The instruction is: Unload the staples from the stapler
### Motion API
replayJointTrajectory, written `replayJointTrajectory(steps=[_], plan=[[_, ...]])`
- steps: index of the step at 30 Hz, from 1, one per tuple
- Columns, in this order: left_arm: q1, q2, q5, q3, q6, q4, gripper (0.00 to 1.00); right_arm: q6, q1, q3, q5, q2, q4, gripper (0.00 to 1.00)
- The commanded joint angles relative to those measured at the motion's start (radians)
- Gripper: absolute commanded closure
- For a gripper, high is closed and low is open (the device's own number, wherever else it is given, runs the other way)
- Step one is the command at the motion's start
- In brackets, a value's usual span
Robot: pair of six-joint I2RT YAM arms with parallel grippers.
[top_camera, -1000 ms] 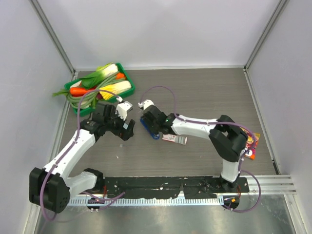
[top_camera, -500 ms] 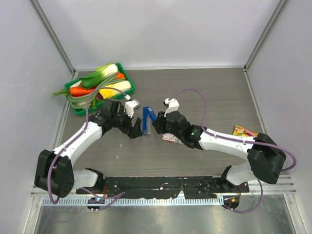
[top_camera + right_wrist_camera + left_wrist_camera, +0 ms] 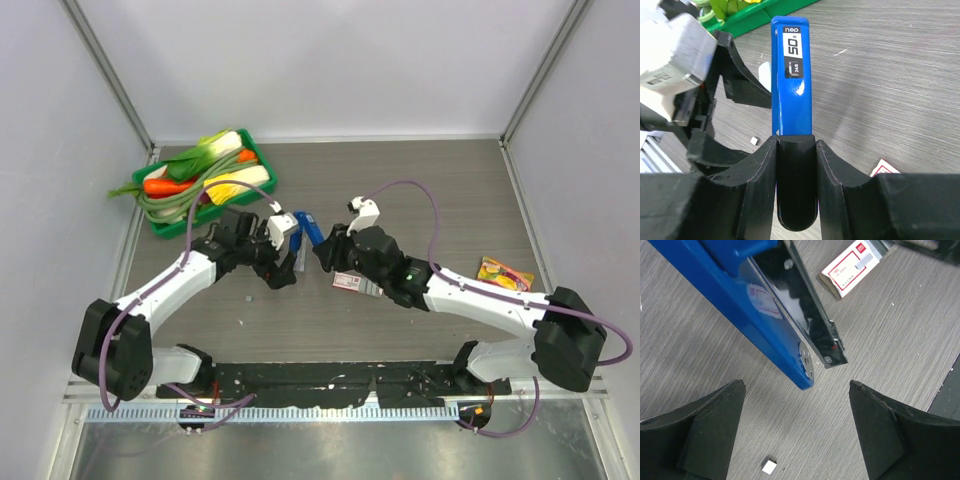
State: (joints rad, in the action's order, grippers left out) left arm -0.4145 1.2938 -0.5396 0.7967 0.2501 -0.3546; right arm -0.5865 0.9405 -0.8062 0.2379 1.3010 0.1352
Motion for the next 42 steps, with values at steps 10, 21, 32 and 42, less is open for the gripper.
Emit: replayJointTrajectory(steps=[10,21,32,42], plan=[[-0.009,0.002,-0.007,-0.011,0.054,0.085,0.40,-0.079,0.000,0.012,-0.068,-0.088,0.083,0.99],[-0.058,0.012,0.168,-0.053,0.116,0.156,0.76,-0.114,-0.002,0.061,-0.124,-0.143,-0.003,0.99],[-0.208,0.056,0.587,-0.149,0.264,0.403,0.98,-0.072,-0.003,0.128,-0.184,-0.279,-0.112,0.99],[-0.319,0.117,0.808,-0.224,0.411,0.601,1.00,-0.003,-0.003,0.154,-0.213,-0.364,-0.296,0.99]])
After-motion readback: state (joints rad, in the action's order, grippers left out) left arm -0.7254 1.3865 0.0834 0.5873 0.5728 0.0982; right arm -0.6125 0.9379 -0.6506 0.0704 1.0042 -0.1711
